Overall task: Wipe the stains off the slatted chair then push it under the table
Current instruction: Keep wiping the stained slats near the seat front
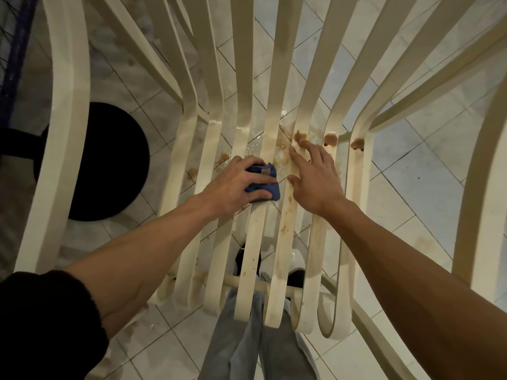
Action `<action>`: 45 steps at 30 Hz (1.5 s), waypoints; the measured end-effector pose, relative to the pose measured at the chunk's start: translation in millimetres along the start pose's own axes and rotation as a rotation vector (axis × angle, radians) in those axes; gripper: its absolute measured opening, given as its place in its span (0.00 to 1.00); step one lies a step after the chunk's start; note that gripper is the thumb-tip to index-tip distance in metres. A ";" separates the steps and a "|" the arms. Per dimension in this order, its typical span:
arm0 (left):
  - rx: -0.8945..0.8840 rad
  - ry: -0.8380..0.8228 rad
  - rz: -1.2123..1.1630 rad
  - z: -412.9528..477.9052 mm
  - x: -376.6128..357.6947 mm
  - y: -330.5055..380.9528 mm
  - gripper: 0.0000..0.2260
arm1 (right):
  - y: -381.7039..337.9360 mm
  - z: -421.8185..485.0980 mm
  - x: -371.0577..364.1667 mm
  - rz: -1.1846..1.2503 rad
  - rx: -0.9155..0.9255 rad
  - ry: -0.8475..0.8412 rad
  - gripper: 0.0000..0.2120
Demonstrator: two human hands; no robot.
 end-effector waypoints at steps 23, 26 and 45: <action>-0.187 -0.193 0.271 -23.0 -18.7 32.0 0.13 | 0.1 -0.4 0.9 0.001 -0.012 -0.004 0.30; -0.152 -0.144 0.362 -0.5 -13.2 33.0 0.13 | -0.3 -0.5 1.0 0.010 -0.018 -0.015 0.30; -0.111 -0.088 0.427 -24.4 -18.5 40.4 0.15 | -1.5 -1.0 1.9 -0.010 0.006 -0.035 0.30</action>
Point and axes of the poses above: each hand's wrist, its own z-axis towards the middle knuckle, its own x-axis out of the back of the hand, y = z × x, the point moved 10 cm from there along z, towards the middle knuckle, and after that the axes turned 1 degree about z, right-handed, at the moved point
